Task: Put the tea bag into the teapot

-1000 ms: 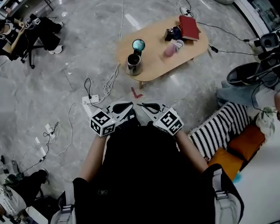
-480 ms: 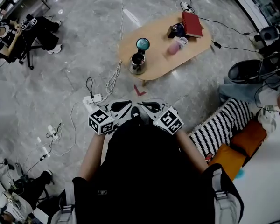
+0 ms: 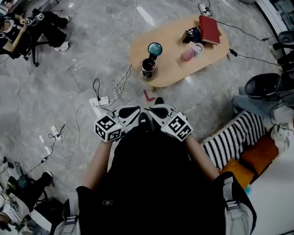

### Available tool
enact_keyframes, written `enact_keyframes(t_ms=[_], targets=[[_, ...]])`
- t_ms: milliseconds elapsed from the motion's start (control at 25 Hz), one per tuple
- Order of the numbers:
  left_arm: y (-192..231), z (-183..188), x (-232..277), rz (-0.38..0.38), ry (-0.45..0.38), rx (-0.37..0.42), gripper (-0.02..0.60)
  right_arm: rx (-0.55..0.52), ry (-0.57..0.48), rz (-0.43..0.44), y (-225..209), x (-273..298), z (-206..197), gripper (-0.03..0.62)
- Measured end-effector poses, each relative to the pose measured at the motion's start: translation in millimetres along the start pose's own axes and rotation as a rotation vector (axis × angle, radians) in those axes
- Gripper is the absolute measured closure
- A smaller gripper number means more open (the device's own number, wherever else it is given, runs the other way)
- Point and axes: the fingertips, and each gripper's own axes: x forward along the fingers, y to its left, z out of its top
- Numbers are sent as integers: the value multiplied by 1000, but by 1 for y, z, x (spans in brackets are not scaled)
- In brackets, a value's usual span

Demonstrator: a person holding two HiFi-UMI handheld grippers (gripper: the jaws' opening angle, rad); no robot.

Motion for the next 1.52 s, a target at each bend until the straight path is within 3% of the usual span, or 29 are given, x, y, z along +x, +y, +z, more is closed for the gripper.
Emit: enact_keyframes(t_ms=[240,520,720,960,1120,1320,1520], targets=[[15,13,22,67,0,-20,572,-28,18,81,-32,0,3,579],[25,35,52,129,-14,-48,571,-148,70,197,-66,-1,4,579],[24,45,68,140,-27,-67,571,-185,78,248,-81,-1,7,579],[24,55,81,170,-34,-55,571,-223,85,265,-96,-6,6,579],[31,59,82,188,-40,-59,571,-153,87,283,-105,-5,5,579],[46,69,86,195,-94,-85,571,-167,106,274,-123,0,12,579],[72,69,89,177,-95,-92,571,-182,118,235,-140,14,19,579]])
